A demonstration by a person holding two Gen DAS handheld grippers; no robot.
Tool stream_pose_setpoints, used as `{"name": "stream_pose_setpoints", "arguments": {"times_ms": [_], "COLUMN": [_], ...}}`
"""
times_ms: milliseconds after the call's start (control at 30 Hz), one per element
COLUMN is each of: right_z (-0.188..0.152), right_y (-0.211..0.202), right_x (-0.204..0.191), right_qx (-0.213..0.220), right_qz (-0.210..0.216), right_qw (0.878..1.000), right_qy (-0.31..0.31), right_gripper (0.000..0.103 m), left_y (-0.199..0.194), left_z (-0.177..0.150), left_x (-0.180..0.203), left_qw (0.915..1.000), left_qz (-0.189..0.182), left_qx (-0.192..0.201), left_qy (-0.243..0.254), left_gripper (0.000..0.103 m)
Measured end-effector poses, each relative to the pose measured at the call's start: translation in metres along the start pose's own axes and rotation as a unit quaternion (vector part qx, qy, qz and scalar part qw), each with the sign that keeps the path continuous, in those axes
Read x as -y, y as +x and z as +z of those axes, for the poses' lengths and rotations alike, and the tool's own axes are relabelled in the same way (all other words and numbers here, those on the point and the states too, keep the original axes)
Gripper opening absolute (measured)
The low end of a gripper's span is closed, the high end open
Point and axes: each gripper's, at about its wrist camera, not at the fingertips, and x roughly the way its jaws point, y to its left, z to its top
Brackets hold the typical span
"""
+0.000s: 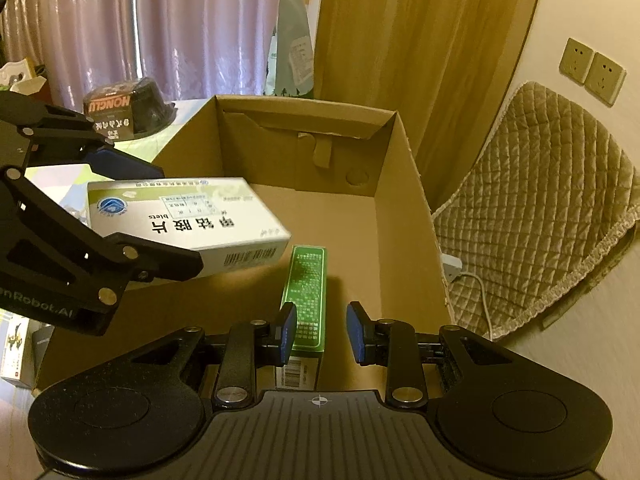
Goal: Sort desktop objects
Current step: 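Open the right tool to drop the green box while the left tool drops the white box inside, then move both open tools back toward the remaining items on the table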
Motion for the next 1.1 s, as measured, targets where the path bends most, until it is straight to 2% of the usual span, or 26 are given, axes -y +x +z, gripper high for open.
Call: {"name": "stream_pose_setpoints", "arguments": {"times_ms": [300, 367, 433, 800, 1100], "right_z": [-0.001, -0.001, -0.001, 0.005, 0.020], "right_y": [-0.003, -0.004, -0.005, -0.014, -0.029], "right_x": [0.004, 0.004, 0.004, -0.003, -0.022], "right_qx": [0.004, 0.006, 0.008, 0.021, 0.052], "right_qz": [-0.007, -0.009, -0.009, -0.008, -0.001], "right_qw": [1.000, 1.000, 1.000, 1.000, 0.999], "right_qy": [0.005, 0.006, 0.007, 0.004, -0.006], "right_gripper": [0.030, 0.030, 0.030, 0.030, 0.030], "left_y": [-0.002, -0.005, -0.007, -0.028, -0.055], "left_z": [-0.001, -0.001, -0.001, -0.005, -0.019], "left_x": [0.002, 0.000, -0.001, -0.013, -0.032], "left_qw": [1.0000, 0.9999, 0.9998, 0.9987, 0.9962], "left_qz": [0.005, 0.007, 0.009, 0.024, 0.046], "left_qx": [0.005, 0.009, 0.014, 0.033, 0.048], "left_qy": [-0.004, -0.007, -0.009, -0.030, -0.057], "left_gripper": [0.069, 0.075, 0.077, 0.077, 0.077]}}
